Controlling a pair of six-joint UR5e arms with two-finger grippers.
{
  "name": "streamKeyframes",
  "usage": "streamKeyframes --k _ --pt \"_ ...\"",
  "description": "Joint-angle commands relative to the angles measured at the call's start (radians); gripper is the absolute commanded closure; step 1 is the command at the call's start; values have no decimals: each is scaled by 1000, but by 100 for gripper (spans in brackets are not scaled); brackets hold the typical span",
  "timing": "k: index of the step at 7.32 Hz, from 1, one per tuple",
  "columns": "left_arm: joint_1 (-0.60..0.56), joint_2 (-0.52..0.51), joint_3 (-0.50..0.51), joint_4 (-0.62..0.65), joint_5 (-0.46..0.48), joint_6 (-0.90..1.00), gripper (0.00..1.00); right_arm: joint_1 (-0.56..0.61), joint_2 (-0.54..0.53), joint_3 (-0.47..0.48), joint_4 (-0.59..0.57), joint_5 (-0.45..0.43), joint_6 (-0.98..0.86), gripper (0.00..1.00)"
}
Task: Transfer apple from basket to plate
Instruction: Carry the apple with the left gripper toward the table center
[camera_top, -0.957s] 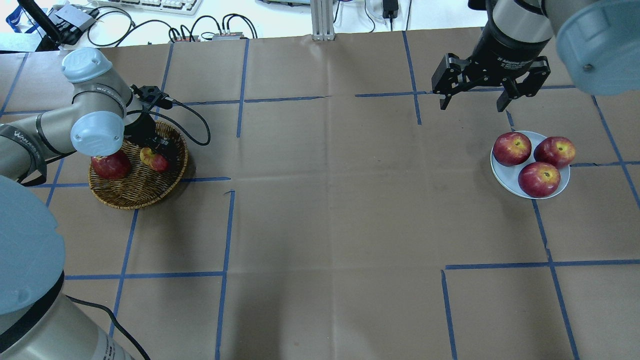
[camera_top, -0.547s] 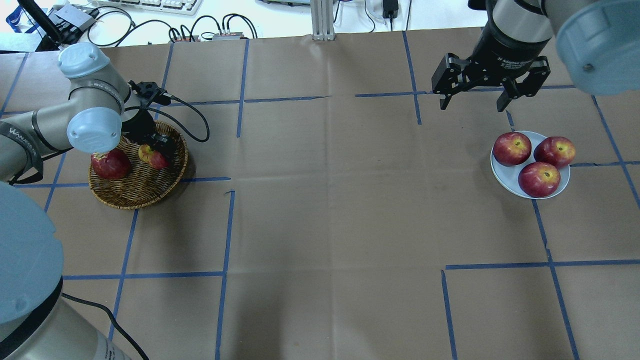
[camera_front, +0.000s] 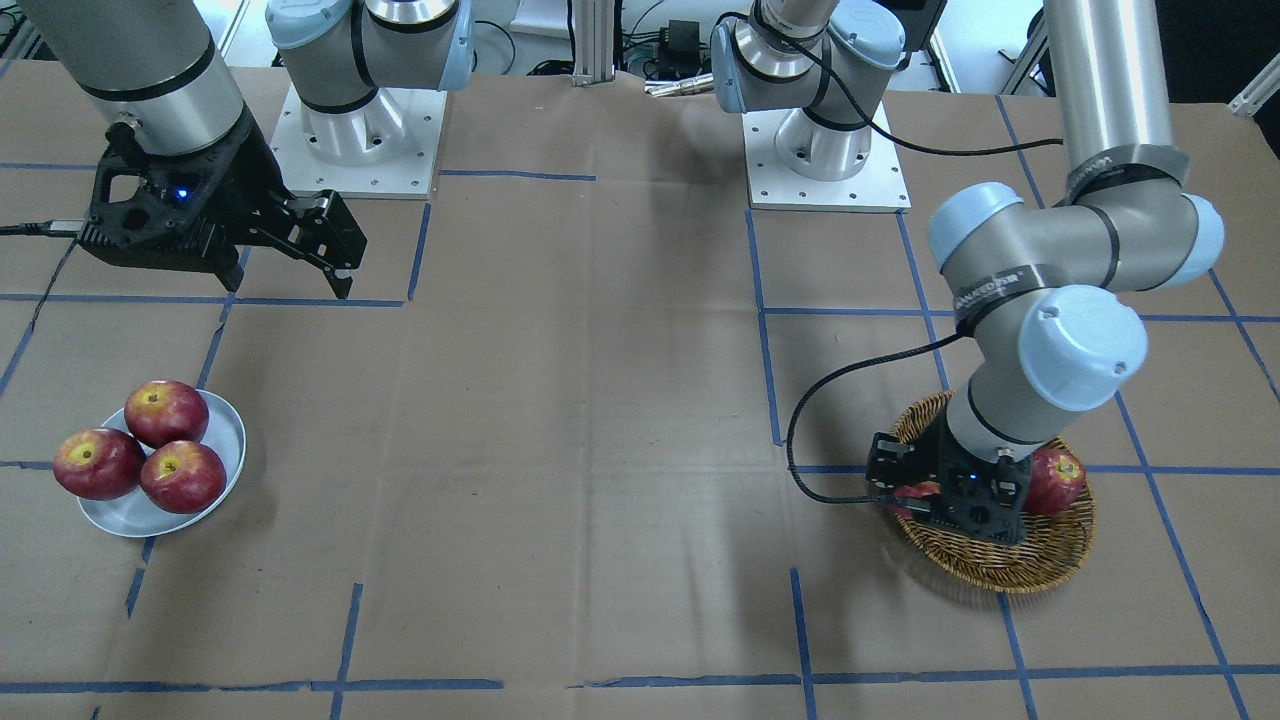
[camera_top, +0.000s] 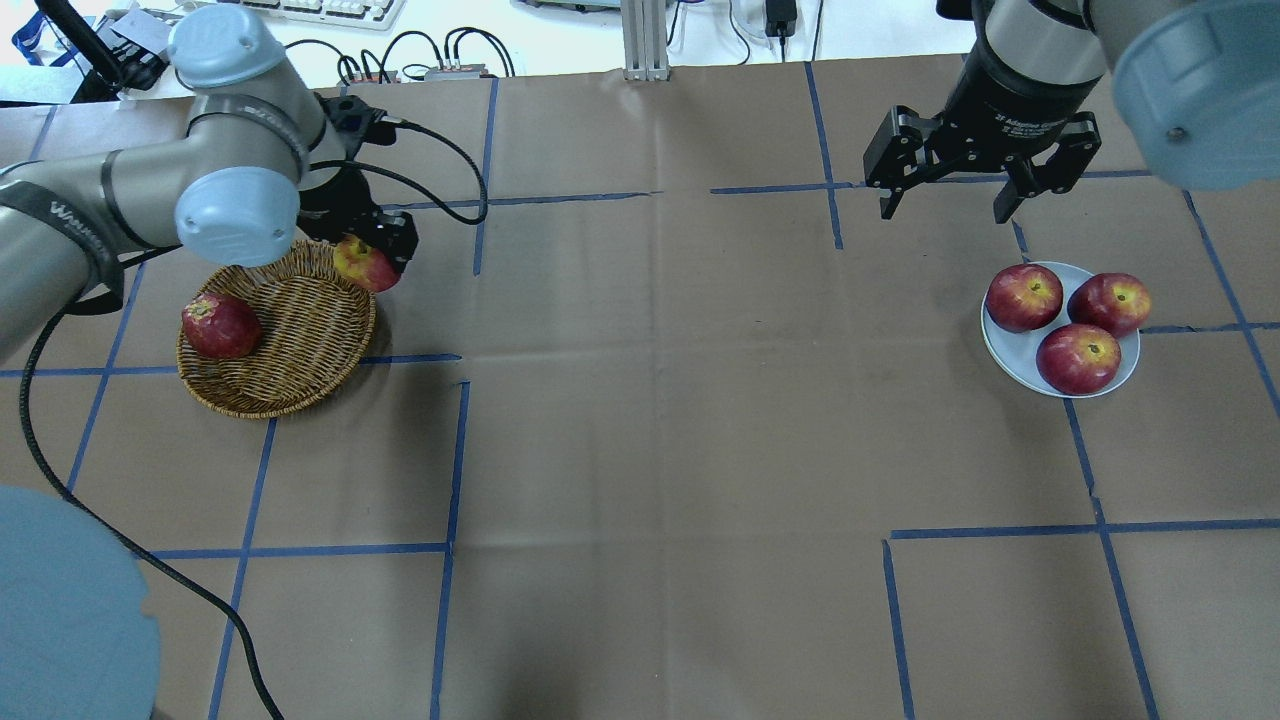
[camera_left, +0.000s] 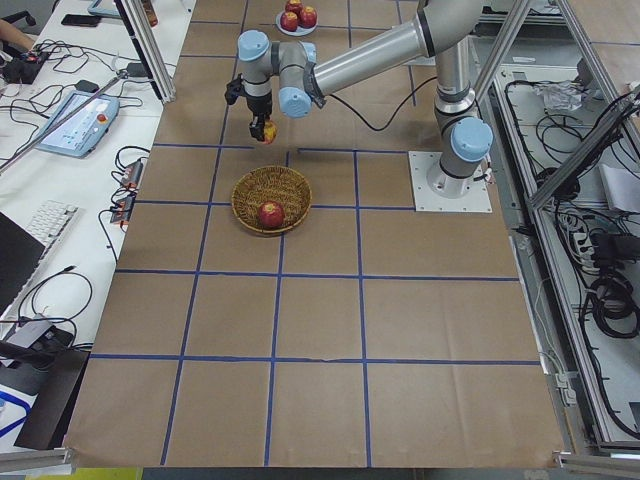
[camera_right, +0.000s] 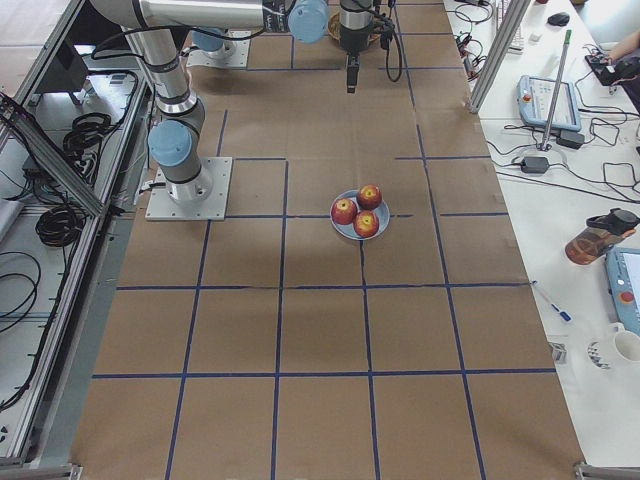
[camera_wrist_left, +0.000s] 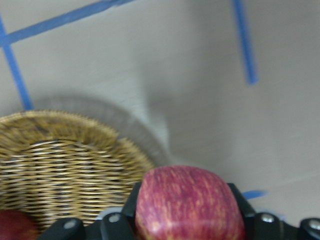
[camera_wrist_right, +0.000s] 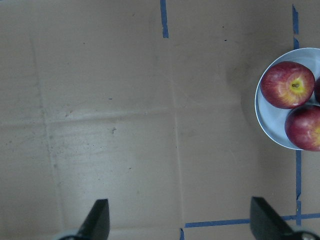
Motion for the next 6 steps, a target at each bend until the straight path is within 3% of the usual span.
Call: streamKeyframes --k 1,4,6 --pt "-185 -31 6 26 2 -269 46 0 0 2 0 -1 -1 0" --pt "-365 -169 113 75 1 -470 46 0 1 2 -2 0 1 0" --pt "-398 -212 129 77 -2 -503 46 0 1 2 -2 2 1 0"
